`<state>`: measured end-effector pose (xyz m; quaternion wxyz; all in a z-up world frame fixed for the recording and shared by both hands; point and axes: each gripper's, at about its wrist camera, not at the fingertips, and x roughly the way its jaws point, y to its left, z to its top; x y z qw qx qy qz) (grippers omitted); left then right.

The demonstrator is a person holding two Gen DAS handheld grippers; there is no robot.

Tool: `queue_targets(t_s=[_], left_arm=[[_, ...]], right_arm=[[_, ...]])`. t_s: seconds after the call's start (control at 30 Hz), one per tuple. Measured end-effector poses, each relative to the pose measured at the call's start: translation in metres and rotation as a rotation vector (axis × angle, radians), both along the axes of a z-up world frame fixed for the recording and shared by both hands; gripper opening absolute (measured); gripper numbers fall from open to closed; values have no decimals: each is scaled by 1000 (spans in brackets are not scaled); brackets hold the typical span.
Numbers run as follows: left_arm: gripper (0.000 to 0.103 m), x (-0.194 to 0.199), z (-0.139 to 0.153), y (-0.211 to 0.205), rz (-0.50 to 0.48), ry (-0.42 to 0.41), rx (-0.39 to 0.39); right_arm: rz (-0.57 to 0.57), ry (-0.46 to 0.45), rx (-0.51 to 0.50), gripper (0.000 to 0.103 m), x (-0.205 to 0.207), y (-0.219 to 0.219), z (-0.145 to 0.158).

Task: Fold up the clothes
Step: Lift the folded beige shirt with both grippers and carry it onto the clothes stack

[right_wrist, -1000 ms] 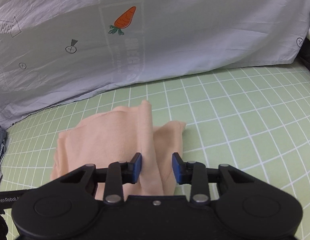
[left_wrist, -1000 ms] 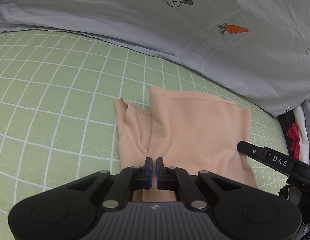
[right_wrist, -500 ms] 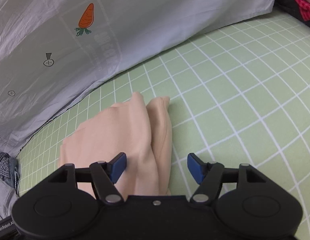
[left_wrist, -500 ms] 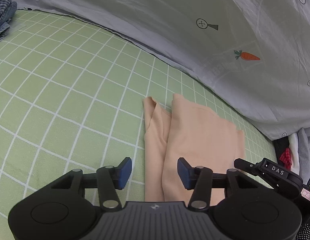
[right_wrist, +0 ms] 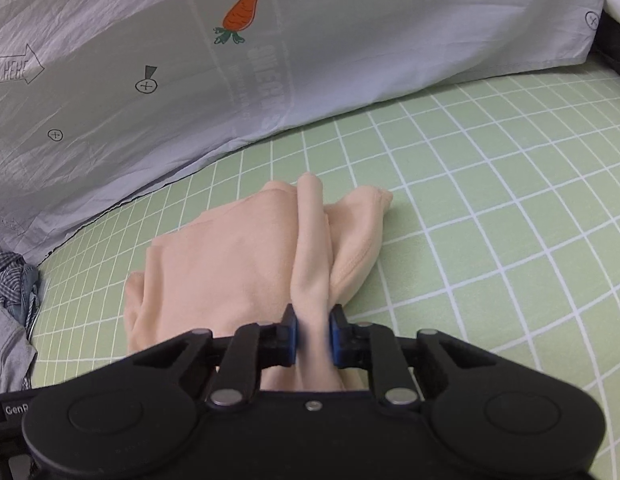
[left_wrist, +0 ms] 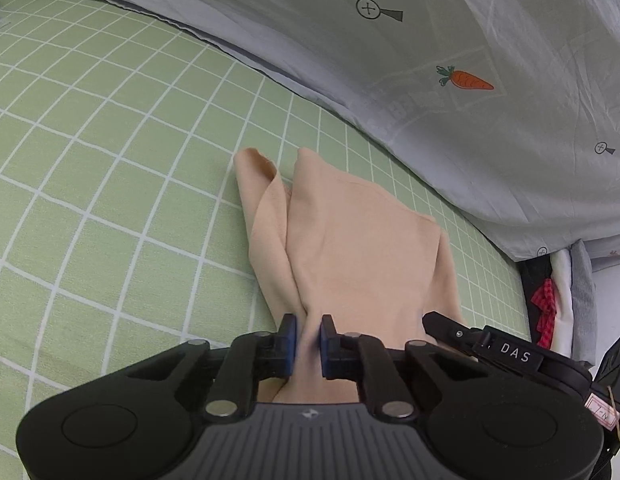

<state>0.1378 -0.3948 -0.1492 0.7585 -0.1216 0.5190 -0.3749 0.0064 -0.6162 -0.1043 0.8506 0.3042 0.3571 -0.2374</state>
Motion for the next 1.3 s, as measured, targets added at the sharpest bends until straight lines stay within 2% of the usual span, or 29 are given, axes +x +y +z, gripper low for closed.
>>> queue_targets(t_s=[0.13,0.37,0.57,0.73,0.87,0.97,1.1,1.17,1.3], left_arm=[[10,-24,21,-9,-77,-32,-47],[9,-104,59,-37,-268,-84,-100],[9,-183,87,-66,-413,-132,-128],[9,-236,104,-95,-459,-174,-147],[9,-280,116,-137,-455,-211,-173],[9,-311,125,-178,-405,-234,-187],[9,-343,142,-239,-349,-253,-250],[9,-354,152,-270,-328,-274,-278],[9,-363,184,-339,-318,-330,-339]], right_arm=[[-44,-4,-38,15,-32,9,17],[-163,19,-122,15,-118,22,48],[-263,-27,-159,15,-192,23,64],[-332,-89,-151,15,-253,1,70],[-340,-144,-171,15,-292,-38,71],[-306,-181,-204,15,-321,-86,80],[-265,-250,-227,15,-362,-158,101],[-232,-288,-272,15,-376,-193,116],[-240,-355,-310,14,-398,-270,147]])
